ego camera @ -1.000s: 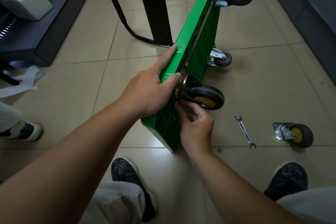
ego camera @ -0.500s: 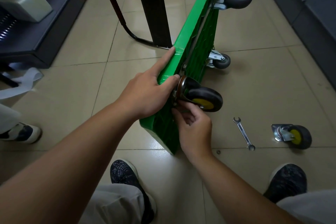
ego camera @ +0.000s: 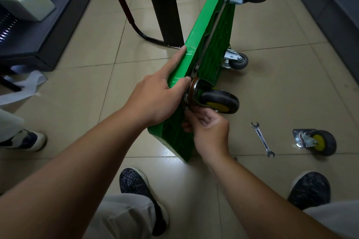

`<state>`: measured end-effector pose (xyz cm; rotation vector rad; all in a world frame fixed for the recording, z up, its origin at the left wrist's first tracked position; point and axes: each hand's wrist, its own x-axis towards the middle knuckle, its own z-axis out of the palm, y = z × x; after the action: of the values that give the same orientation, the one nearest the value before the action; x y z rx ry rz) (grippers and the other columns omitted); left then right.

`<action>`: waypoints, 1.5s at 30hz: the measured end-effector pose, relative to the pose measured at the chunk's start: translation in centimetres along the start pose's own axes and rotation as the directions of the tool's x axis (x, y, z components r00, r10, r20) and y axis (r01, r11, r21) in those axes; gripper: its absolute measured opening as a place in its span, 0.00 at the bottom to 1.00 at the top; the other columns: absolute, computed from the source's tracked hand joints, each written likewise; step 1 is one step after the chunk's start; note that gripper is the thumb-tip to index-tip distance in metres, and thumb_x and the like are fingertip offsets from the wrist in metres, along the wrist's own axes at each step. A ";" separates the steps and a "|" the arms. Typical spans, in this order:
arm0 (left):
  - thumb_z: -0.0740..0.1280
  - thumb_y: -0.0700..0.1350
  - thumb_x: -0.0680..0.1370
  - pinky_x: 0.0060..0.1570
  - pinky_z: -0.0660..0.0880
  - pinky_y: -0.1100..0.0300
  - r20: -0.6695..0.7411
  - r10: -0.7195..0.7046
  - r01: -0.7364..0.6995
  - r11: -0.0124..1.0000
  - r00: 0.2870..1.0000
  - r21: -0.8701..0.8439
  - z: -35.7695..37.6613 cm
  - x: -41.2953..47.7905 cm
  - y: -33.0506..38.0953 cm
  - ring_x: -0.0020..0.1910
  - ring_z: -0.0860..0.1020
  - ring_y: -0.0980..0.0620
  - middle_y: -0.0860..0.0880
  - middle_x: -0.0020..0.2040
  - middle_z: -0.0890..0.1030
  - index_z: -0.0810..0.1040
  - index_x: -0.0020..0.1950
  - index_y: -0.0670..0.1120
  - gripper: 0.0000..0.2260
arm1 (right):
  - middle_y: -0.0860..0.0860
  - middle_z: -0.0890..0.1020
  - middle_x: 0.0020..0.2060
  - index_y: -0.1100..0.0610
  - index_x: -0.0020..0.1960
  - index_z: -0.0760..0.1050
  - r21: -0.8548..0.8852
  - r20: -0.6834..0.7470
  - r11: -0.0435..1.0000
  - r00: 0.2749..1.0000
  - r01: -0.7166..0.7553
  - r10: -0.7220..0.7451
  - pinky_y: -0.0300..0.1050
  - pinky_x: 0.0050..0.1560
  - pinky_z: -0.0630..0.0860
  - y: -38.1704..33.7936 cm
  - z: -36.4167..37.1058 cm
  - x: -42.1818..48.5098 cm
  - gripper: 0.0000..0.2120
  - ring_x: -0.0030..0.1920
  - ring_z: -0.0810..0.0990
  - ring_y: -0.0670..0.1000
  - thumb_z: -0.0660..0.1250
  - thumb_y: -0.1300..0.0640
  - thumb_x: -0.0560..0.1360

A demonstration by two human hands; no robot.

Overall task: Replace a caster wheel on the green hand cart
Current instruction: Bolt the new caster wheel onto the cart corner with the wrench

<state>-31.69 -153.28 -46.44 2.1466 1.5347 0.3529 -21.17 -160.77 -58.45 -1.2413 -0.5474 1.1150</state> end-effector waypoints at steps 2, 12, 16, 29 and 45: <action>0.58 0.63 0.80 0.60 0.77 0.45 -0.002 -0.008 0.008 1.000 1.000 0.002 0.0 -0.1 0.1 0.57 0.80 0.43 0.46 0.68 0.79 0.48 0.75 0.80 0.28 | 0.51 0.87 0.35 0.55 0.46 0.83 0.076 -0.021 0.993 0.995 -0.092 0.094 0.38 0.33 0.79 -0.4 0.4 0.0 0.06 0.33 0.84 0.48 0.73 0.65 0.77; 0.60 0.63 0.82 0.60 0.77 0.45 0.027 -0.009 0.010 0.999 1.000 -0.035 -0.3 0.0 -0.1 0.56 0.80 0.45 0.46 0.69 0.78 0.49 0.74 0.81 0.27 | 0.48 0.88 0.40 0.54 0.49 0.84 -0.035 -0.077 0.999 0.997 -0.011 0.008 0.37 0.42 0.81 -0.4 0.8 -0.6 0.07 0.41 0.86 0.47 0.72 0.64 0.78; 0.60 0.63 0.82 0.58 0.78 0.45 0.027 0.001 0.000 0.999 1.000 -0.044 -0.3 0.0 -0.3 0.53 0.80 0.48 0.47 0.69 0.78 0.49 0.75 0.80 0.27 | 0.47 0.85 0.53 0.57 0.60 0.83 -0.487 0.141 0.722 0.860 0.491 -0.490 0.38 0.58 0.77 1.3 -1.0 -0.8 0.10 0.55 0.82 0.45 0.71 0.63 0.79; 0.57 0.64 0.78 0.59 0.78 0.44 0.017 -0.002 0.003 0.998 1.000 -0.066 -0.3 -0.2 0.1 0.55 0.80 0.46 0.47 0.67 0.79 0.50 0.74 0.81 0.28 | 0.46 0.87 0.41 0.39 0.50 0.84 -0.158 0.097 0.958 0.969 0.241 -0.228 0.42 0.42 0.81 1.4 -0.9 0.6 0.09 0.41 0.87 0.49 0.72 0.54 0.76; 0.68 0.41 0.80 0.54 0.82 0.42 -0.035 0.008 -0.007 1.000 0.999 0.016 -3.8 -0.9 -2.6 0.55 0.83 0.42 0.49 0.70 0.78 0.64 0.76 0.73 0.34 | 0.50 0.87 0.47 0.59 0.60 0.83 -0.290 0.054 0.947 0.991 0.134 -0.124 0.46 0.55 0.83 0.5 4.7 0.4 0.11 0.48 0.86 0.47 0.69 0.65 0.79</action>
<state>-35.89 -152.53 -44.43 2.1695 1.5540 0.3840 -25.18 -158.28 -57.66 -1.4211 -0.8326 0.9694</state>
